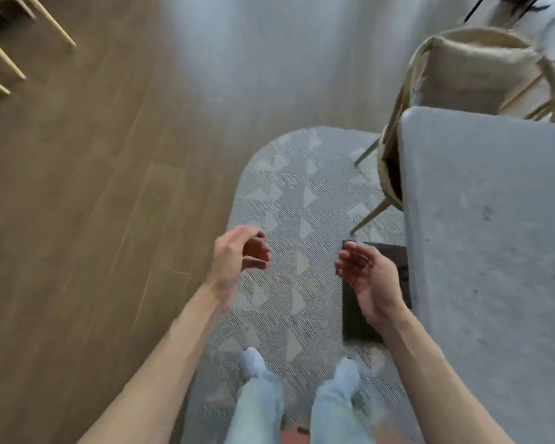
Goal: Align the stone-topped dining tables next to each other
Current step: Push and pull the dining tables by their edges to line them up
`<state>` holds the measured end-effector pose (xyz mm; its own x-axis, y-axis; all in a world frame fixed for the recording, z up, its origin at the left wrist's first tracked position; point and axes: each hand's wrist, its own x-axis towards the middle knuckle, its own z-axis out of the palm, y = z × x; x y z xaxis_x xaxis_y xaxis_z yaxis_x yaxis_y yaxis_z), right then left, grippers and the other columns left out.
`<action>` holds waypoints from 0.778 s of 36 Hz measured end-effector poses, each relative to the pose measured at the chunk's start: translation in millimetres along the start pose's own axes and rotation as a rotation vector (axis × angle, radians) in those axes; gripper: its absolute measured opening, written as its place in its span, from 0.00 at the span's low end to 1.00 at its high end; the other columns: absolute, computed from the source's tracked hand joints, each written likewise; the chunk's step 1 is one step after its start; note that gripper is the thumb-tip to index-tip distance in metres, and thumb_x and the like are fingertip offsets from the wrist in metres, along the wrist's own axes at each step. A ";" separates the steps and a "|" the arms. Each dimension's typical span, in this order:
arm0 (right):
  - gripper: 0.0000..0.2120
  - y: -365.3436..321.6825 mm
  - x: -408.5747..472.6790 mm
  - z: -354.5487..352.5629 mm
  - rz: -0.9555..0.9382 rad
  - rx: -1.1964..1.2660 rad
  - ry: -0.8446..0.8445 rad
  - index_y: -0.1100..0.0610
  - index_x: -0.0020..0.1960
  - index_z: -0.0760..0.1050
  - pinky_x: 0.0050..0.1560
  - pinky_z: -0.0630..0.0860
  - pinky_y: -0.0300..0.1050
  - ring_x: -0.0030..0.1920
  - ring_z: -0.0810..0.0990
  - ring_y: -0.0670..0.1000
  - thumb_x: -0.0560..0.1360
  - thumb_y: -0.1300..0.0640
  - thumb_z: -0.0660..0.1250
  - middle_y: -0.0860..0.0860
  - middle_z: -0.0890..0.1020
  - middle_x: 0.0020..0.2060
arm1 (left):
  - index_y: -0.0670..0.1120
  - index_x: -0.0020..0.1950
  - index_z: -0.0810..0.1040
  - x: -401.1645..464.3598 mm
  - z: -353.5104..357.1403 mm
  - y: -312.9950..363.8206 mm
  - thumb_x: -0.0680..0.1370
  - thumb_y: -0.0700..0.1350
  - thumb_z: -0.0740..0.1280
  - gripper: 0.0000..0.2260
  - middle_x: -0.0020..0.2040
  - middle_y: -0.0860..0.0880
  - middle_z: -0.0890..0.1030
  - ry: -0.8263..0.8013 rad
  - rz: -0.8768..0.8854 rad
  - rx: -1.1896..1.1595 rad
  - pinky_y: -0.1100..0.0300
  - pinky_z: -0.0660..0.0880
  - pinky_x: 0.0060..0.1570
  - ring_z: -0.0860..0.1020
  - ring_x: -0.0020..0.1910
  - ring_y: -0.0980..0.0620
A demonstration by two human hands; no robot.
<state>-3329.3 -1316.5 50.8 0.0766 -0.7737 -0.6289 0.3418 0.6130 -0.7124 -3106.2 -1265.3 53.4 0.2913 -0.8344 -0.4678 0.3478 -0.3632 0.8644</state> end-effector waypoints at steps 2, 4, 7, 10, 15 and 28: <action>0.09 -21.7 5.6 32.5 -0.092 -0.001 -0.059 0.61 0.46 0.80 0.39 0.79 0.42 0.36 0.81 0.52 0.78 0.60 0.62 0.55 0.81 0.36 | 0.44 0.42 0.83 14.6 -4.9 29.5 0.76 0.47 0.64 0.10 0.36 0.42 0.82 0.013 0.058 -0.004 0.54 0.78 0.34 0.80 0.34 0.45; 0.08 -46.5 9.9 57.6 -0.181 0.003 -0.086 0.60 0.44 0.82 0.39 0.79 0.42 0.36 0.81 0.51 0.75 0.58 0.65 0.54 0.81 0.36 | 0.45 0.41 0.83 29.8 -2.5 59.2 0.76 0.47 0.64 0.10 0.36 0.44 0.82 -0.002 0.110 0.003 0.54 0.78 0.34 0.80 0.35 0.46; 0.10 -85.2 17.3 86.2 -0.299 0.009 -0.097 0.59 0.45 0.83 0.37 0.78 0.41 0.35 0.81 0.50 0.73 0.54 0.66 0.54 0.83 0.36 | 0.45 0.41 0.83 54.3 9.0 102.9 0.75 0.47 0.64 0.10 0.36 0.44 0.82 -0.033 0.175 0.009 0.55 0.78 0.33 0.80 0.34 0.47; 0.10 -122.1 25.6 109.9 -0.397 0.010 -0.092 0.57 0.43 0.84 0.36 0.77 0.40 0.35 0.80 0.50 0.71 0.53 0.67 0.54 0.83 0.36 | 0.44 0.42 0.83 80.0 26.2 144.8 0.75 0.47 0.64 0.10 0.36 0.44 0.82 -0.076 0.227 0.011 0.54 0.78 0.34 0.81 0.35 0.46; 0.09 -189.9 60.9 156.3 -0.542 -0.008 -0.100 0.57 0.42 0.84 0.37 0.76 0.41 0.36 0.80 0.51 0.71 0.54 0.67 0.55 0.82 0.35 | 0.40 0.43 0.81 139.8 58.0 217.7 0.75 0.45 0.64 0.10 0.37 0.42 0.81 -0.148 0.308 -0.008 0.54 0.78 0.34 0.80 0.35 0.45; 0.12 -426.9 224.6 280.6 -0.874 0.040 -0.126 0.57 0.40 0.84 0.36 0.77 0.42 0.35 0.80 0.51 0.75 0.58 0.62 0.55 0.82 0.34 | 0.40 0.44 0.79 358.9 173.7 448.1 0.80 0.37 0.60 0.10 0.37 0.44 0.82 -0.269 0.631 0.015 0.54 0.78 0.37 0.81 0.38 0.47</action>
<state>-3195.2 -1796.9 301.0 -0.1254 -0.9763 0.1765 0.3585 -0.2105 -0.9095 -3000.6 -1799.5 304.8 0.2020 -0.9614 0.1869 0.1713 0.2226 0.9597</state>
